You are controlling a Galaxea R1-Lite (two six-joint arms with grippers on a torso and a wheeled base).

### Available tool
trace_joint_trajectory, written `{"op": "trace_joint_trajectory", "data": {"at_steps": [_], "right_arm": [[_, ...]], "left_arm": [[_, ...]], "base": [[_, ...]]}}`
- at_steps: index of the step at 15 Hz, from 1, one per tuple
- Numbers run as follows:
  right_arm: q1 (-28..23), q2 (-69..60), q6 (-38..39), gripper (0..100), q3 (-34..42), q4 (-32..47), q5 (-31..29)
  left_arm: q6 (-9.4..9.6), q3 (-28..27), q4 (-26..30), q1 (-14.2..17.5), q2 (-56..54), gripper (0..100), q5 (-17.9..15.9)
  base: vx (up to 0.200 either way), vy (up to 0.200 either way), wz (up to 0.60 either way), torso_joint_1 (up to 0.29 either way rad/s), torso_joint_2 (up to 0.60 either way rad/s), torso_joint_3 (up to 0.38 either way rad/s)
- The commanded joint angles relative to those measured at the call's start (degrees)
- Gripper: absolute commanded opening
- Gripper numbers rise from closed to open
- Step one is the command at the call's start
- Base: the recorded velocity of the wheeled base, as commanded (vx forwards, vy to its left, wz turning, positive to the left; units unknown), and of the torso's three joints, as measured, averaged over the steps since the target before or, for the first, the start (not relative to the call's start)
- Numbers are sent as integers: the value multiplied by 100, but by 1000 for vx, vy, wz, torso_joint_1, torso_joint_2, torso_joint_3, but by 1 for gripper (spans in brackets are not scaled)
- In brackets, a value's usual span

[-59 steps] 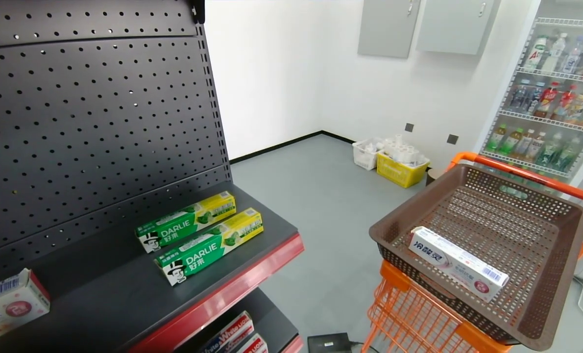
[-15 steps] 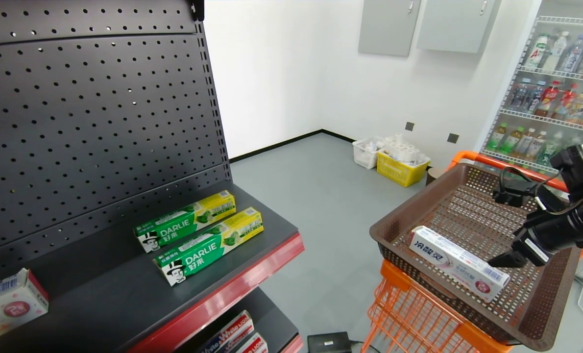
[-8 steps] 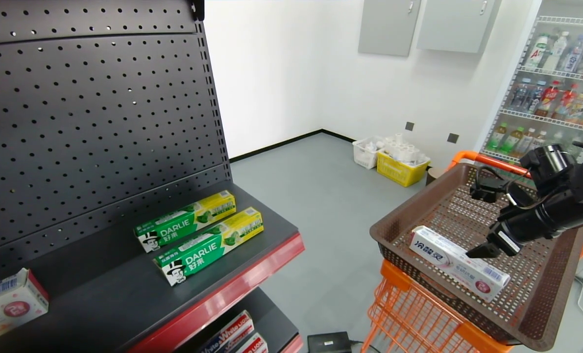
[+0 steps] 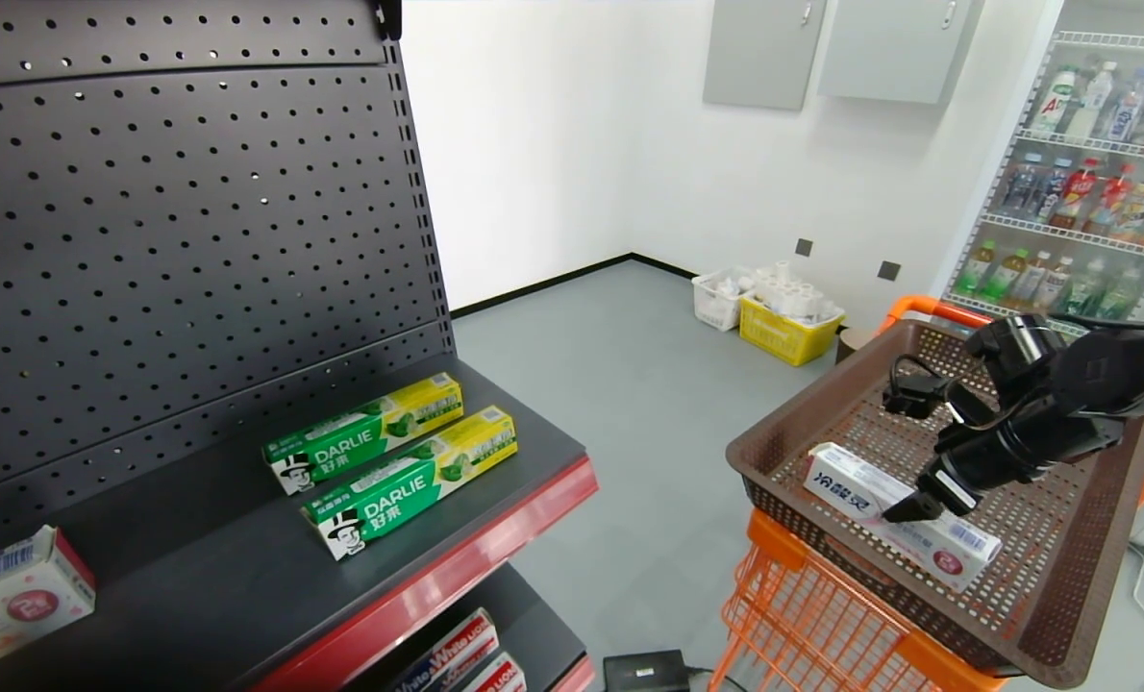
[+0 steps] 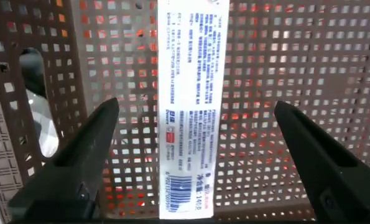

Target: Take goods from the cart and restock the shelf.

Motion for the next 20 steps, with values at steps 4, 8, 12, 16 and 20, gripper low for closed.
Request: {"op": "trace_joint_trajectory", "data": {"at_steps": [4,8,12,16,20], "right_arm": [[-58,98,-42,100,250,-40,-21],[-93,213,-148,100,391,-146,-179],[-119,327,-139,100,426,-286,-206],[-128,459,-139,100,417,-427,-214],[-119,573,-139,100,391,-497,-223]], "left_arm": [[-6,1,-1,4,-1,100,2],[3,1,-1,4,-1,100,2],[-6,1,-1,-5,-1,100,2],[3,1,-1,-5,-1,100,2],[-6,1,-1,4,-1,100,2]], "base": [[0,0,0,0,0,0],[0,0,0,0,0,0],[0,0,0,0,0,0],[0,0,0,0,0,0],[0,0,0,0,0,0]]}}
